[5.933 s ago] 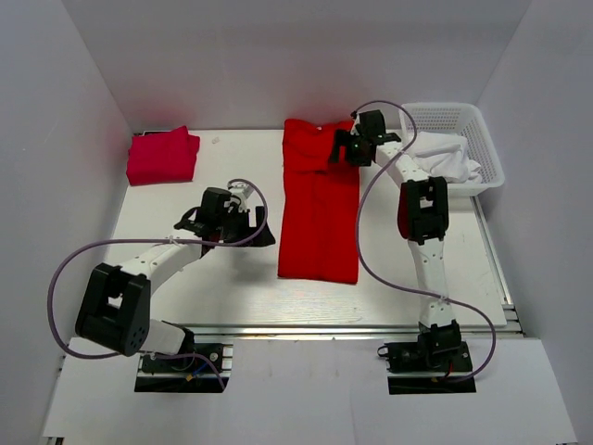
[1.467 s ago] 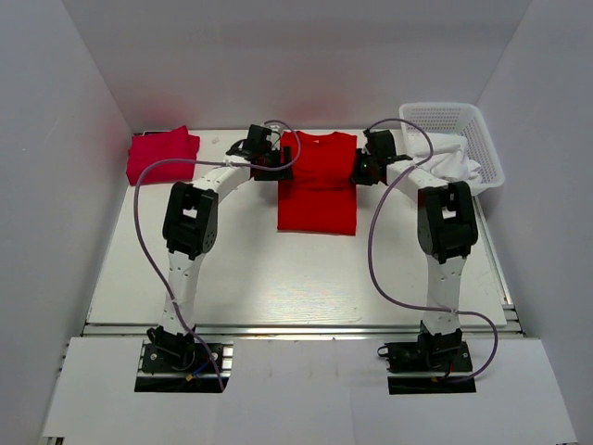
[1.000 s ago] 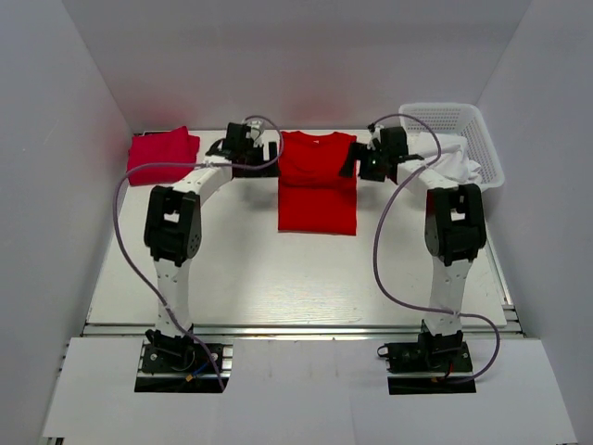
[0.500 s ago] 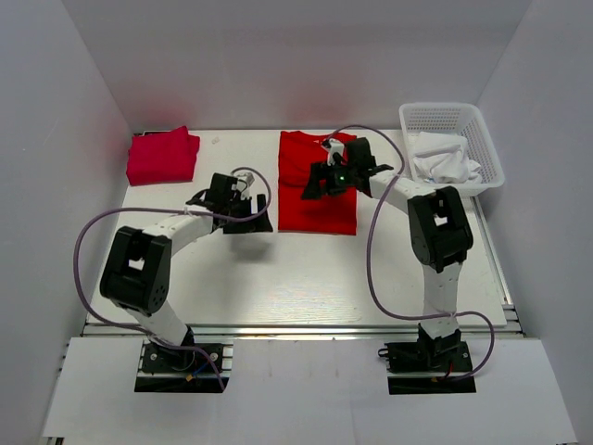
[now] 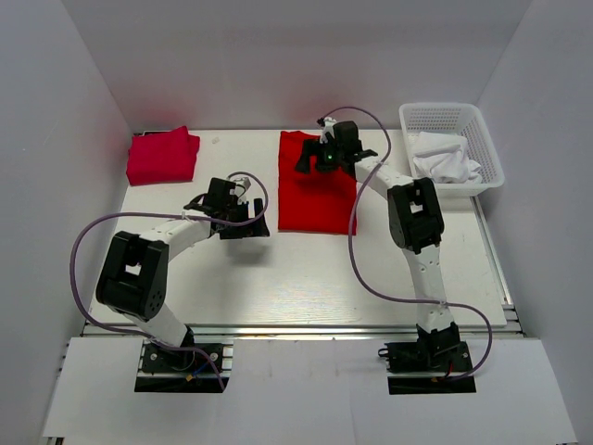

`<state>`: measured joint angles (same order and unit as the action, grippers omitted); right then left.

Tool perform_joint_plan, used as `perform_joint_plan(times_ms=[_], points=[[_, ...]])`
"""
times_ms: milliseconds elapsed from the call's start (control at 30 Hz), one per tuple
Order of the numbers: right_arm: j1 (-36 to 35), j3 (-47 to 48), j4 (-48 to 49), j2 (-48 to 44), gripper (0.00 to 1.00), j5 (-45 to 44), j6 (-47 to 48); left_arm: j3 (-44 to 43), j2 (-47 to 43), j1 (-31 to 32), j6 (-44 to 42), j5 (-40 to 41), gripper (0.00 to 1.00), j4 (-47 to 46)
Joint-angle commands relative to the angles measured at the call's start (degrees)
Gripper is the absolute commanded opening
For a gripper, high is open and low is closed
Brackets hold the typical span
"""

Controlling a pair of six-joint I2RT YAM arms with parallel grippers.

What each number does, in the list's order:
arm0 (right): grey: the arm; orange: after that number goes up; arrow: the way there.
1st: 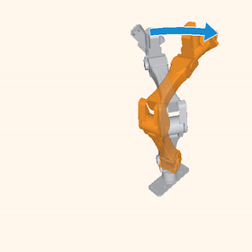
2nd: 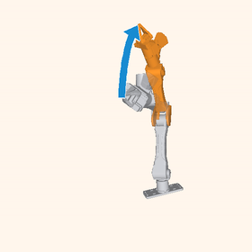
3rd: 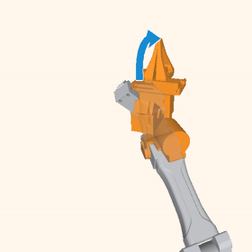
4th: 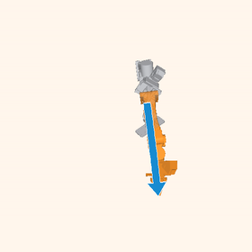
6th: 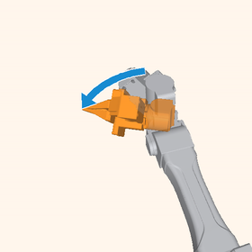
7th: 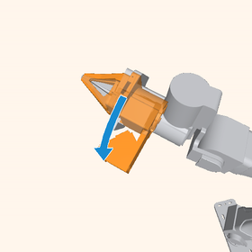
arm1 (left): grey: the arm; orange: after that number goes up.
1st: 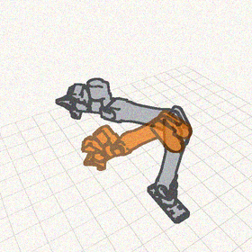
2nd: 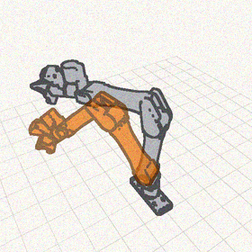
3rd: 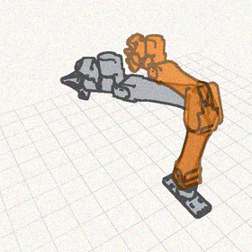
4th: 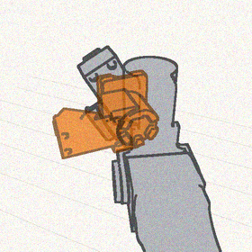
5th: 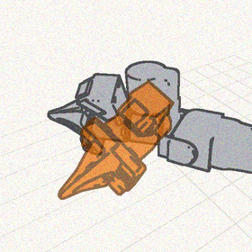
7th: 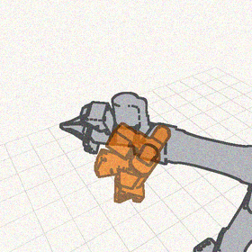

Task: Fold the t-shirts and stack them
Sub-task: Fold the folded rectangular tshirt in 1/3 of the way

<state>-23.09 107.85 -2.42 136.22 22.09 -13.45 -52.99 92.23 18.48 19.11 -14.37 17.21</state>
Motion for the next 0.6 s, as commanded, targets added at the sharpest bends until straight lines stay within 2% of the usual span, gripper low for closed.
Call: perform_joint_plan(times_ms=[0,33,167,333,367,433,500,567], points=[[0.85,5.70,2.51,-0.61,0.90,-4.95,-1.67,-2.03,-3.46,-0.11,-0.74,1.10,1.00,0.63],[1.12,4.74,2.50,-1.48,0.90,-4.95,-1.58,-2.03,-3.46,-0.11,-0.74,1.10,1.00,0.11],[1.29,-15.07,4.17,-14.63,0.90,-6.17,-1.49,-2.64,-2.06,-0.11,-0.74,1.10,1.00,-1.74],[2.26,-38.02,9.27,-31.62,0.90,-14.68,-6.74,-6.06,3.48,0.42,-1.89,-2.23,1.00,-5.25],[2.61,-40.24,9.36,-36.42,0.90,-15.14,-6.85,-7.46,4.62,0.42,-1.89,-3.81,1.00,-5.26],[3.31,-46.29,5.95,-38.92,0.90,-17.59,-7.73,-8.87,8.40,0.42,-2.41,-5.31,1.00,-5.96],[3.66,-48.43,0.44,-42.68,0.90,-18.92,-8.08,-10.89,11.82,0.94,-2.94,-7.16,1.00,-6.57],[3.76,-53.08,-0.66,-44.63,0.90,-19.10,-8.08,-12.13,13.76,1.47,-2.94,-7.77,1.00,-6.58]])
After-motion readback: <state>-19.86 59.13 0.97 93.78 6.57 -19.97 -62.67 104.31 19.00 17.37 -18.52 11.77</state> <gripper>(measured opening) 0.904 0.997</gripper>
